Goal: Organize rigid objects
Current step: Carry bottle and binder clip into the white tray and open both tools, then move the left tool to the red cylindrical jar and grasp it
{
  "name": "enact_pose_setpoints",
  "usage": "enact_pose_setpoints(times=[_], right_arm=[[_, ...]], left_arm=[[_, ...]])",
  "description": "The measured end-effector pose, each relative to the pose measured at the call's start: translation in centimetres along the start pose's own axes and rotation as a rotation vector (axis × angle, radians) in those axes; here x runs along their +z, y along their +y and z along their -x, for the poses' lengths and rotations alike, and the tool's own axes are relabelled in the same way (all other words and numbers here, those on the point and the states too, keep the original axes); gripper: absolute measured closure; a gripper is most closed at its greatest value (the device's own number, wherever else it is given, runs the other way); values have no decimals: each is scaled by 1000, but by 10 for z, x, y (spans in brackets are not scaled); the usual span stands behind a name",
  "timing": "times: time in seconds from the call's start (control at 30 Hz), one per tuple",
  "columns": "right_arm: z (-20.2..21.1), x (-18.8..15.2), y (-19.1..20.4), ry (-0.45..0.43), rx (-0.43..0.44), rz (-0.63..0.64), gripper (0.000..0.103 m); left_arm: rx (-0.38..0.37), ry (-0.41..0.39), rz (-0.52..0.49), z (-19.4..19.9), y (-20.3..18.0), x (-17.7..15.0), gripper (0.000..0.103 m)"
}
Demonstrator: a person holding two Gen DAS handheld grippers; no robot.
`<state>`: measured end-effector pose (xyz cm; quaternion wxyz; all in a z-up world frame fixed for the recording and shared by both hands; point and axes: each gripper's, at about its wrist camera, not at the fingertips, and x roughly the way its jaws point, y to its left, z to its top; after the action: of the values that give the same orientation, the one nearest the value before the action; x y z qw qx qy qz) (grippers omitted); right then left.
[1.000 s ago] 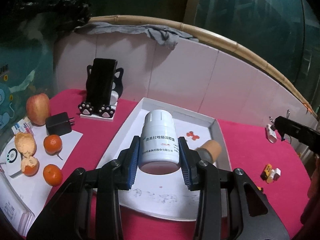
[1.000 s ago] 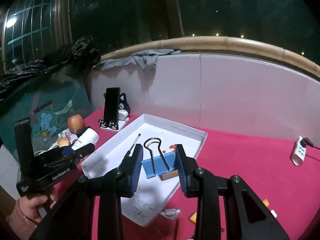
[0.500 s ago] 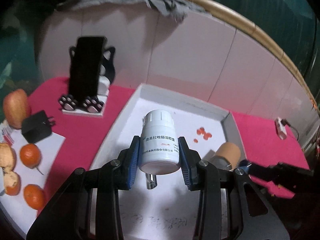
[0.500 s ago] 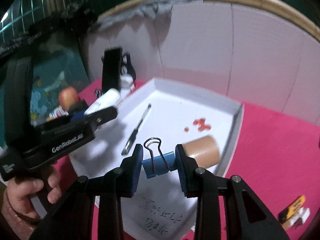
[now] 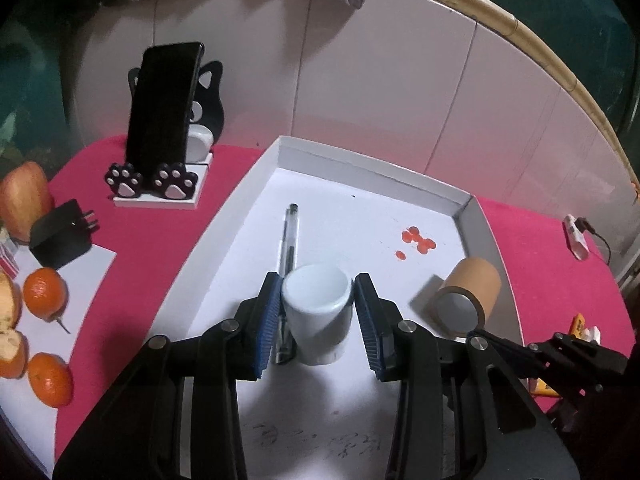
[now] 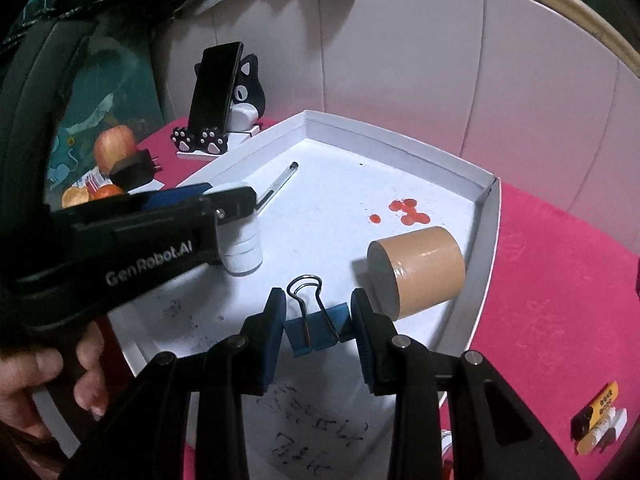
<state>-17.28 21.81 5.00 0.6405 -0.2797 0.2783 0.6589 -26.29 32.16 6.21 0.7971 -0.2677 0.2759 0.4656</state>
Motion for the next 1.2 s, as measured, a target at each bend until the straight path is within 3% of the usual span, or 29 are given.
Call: enact_pose_setpoints(times=[0.03, 0.07, 0.1, 0.13, 0.23, 0.3, 0.37, 0.63, 0.77, 0.9, 1.2], right_arm=[[0, -1, 2, -2, -6, 5, 56], [3, -1, 3, -11, -14, 11, 43], [4, -1, 4, -17, -18, 16, 35], [7, -2, 5, -26, -21, 21, 19], [14, -2, 8, -58, -35, 42, 16], [20, -3, 9, -70, -39, 52, 14], [27, -5, 7, -90, -45, 50, 0], [85, -17, -32, -231, -83, -59, 0], [113, -30, -67, -288, -133, -160, 0], [142, -48, -97, -352, -239, -239, 0], [173, -90, -164, -363, -309, -466, 0]], left_arm=[[5, -3, 0, 2, 0, 0, 62], [12, -7, 3, 4, 0, 0, 48], [20, -14, 6, 6, 1, 1, 26], [26, -25, 10, 8, 1, 1, 18], [64, -62, 17, 17, 4, 1, 11], [87, -72, 35, 23, 8, 1, 0], [84, -89, 54, 30, 11, 1, 0], [-20, -170, 64, 74, -3, -6, 0], [-100, -158, 23, 78, -28, -12, 0], [-175, -138, -56, 79, -61, -20, 0], [-308, -61, -203, 79, -116, -47, 0]])
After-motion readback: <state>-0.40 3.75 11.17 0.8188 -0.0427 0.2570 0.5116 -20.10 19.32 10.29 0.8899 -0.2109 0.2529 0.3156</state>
